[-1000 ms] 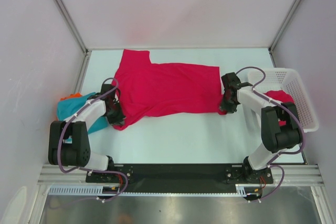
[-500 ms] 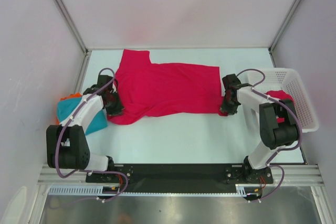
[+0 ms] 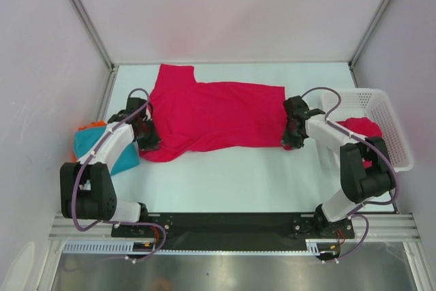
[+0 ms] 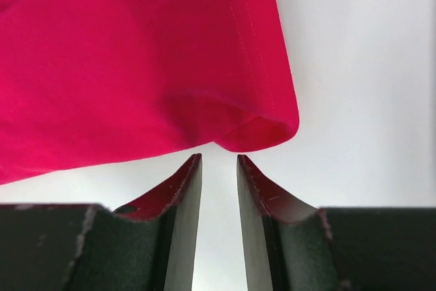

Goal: Fold and stack the t-shirts
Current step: Fold the flattened tshirt in 1/3 of the way

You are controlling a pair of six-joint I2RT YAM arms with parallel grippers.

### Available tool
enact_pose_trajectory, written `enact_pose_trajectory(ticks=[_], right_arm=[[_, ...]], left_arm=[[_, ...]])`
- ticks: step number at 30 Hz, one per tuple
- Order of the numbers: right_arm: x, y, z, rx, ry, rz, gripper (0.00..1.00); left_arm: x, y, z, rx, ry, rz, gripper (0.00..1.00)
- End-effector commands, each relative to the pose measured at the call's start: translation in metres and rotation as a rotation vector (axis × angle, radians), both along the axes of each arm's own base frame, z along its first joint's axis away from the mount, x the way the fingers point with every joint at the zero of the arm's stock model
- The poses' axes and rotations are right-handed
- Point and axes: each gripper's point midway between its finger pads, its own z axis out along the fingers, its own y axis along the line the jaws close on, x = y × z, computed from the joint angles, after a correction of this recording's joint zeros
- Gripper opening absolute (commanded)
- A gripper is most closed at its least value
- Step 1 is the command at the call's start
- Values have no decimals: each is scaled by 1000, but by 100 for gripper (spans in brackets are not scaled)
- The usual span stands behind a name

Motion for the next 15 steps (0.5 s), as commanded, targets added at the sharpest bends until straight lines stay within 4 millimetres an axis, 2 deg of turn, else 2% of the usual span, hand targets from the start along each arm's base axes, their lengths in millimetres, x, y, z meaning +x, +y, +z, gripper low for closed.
enact_pose_trajectory(ticks=[1,9,15], right_arm=[[-9,-2,-11,-14,31,-16,33],[-7,-10,-27,-48,54,-20,35],[2,-11,-27,-50,42,-24,36]], left_arm=[[8,0,13,0,-46,-18,0],[6,0,13,-2,-49,-28,0],[5,5,15,7,-49,-22,0]])
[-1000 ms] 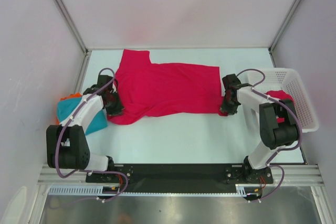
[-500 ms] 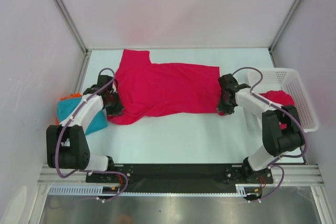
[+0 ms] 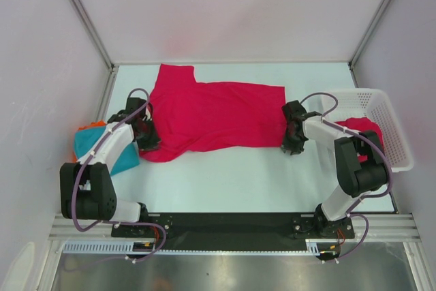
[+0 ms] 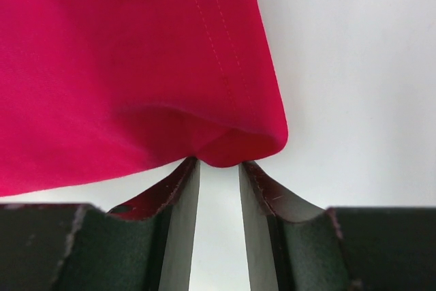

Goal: Fold and stack the t-shirts
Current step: Fold the flattened tshirt in 1/3 of the way

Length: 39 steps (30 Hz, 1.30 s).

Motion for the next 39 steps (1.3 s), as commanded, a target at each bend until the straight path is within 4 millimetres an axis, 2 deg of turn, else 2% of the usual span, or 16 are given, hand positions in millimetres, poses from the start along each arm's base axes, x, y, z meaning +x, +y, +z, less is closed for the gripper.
enact_pose_trajectory(ticks=[1,13,20,28,29,31,33,36,37,39], right_arm=[[15,-3,3,-19,-35,-7,36],[26,9,41,7,-119,9,37],[33,12,31,0,-101,16,38],[44,9,11,-36,-79,25,36],[46,9,10,-39,-84,28,35],[47,9,7,-44,-83,37,21],[48,6,7,-55,-85,43,0],[48,-1,12,-72,-99,37,0],[49,-2,20,-74,-122,36,0],[48,-15,28,-105,-135,18,0]], left_arm=[[6,3,15,4,-47,-16,0],[4,5,14,5,-45,-16,0],[4,6,12,10,-45,-19,0],[2,9,10,9,-42,-12,0],[2,9,10,8,-41,-13,0],[1,9,10,9,-41,-13,0],[2,9,10,9,-44,-11,0],[1,9,11,9,-44,-11,0],[1,10,11,10,-44,-9,0],[2,10,11,9,-44,-9,0]])
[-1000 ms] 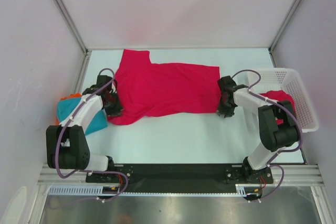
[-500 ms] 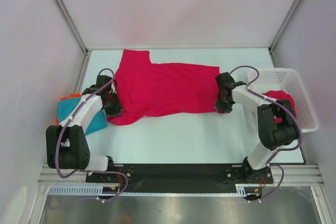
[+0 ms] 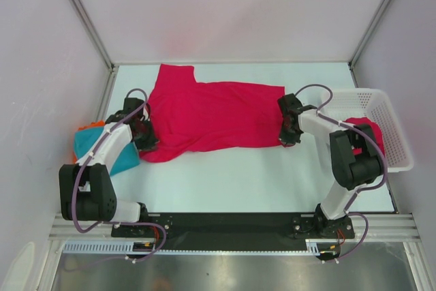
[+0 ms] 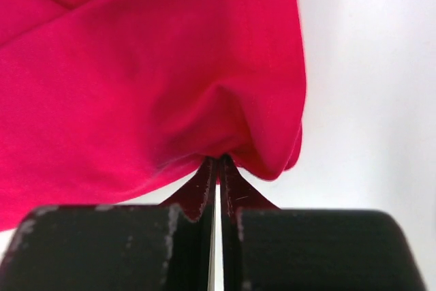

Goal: Fold and stack the t-shirts
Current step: Fold the flattened tshirt in 1/3 of the way

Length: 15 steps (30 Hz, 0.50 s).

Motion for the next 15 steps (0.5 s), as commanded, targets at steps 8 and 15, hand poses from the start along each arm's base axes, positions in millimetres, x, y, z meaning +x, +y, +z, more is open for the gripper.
enact_pose_trajectory(ticks=[8,15], right_arm=[[6,-78,74,-190,-157,-103,0],[-9,-92,72,-206,-110,-147,0]], left_arm=[[20,12,26,-1,-88,14,0],[38,7,43,-39,-127,2,0]])
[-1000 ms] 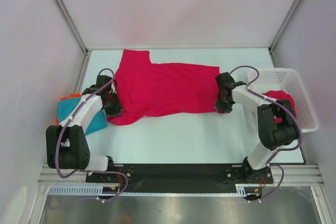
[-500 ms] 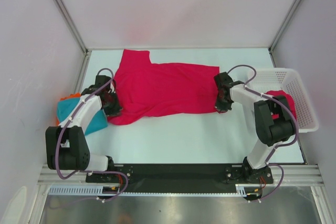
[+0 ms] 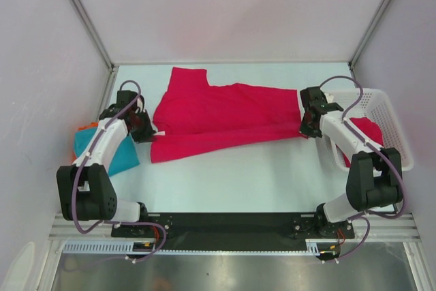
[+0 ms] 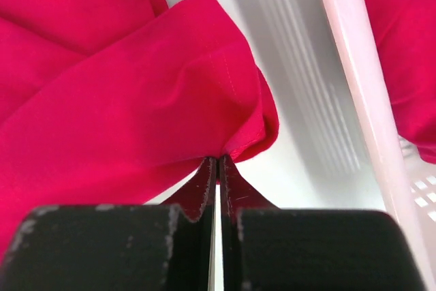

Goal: Fold and stack the t-shirts
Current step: Fold the flattened tshirt in 1/3 of the way

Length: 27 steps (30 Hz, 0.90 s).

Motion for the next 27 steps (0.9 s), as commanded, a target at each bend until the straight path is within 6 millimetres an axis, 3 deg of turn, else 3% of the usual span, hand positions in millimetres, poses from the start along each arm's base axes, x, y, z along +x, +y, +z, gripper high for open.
enact_pose_trajectory(ticks=[1,5,9,18,27], right_arm=[[-13,-18,0,-78,58,-30,0],[-24,-17,-12,-71,96,-38,0],[-29,-19,-11,-77,103,-43,0],[-50,-26,-13,-99,130,-62,0],[-66,-30,-17,-116,173,-75,0]], left_arm=[[19,1,20,-11,-70,-18,0],[12,2,13,-2,-51,-17,0],[6,3,8,-3,-42,-11,0],[7,18,22,3,-82,39,0],[10,28,24,11,-87,59,0]])
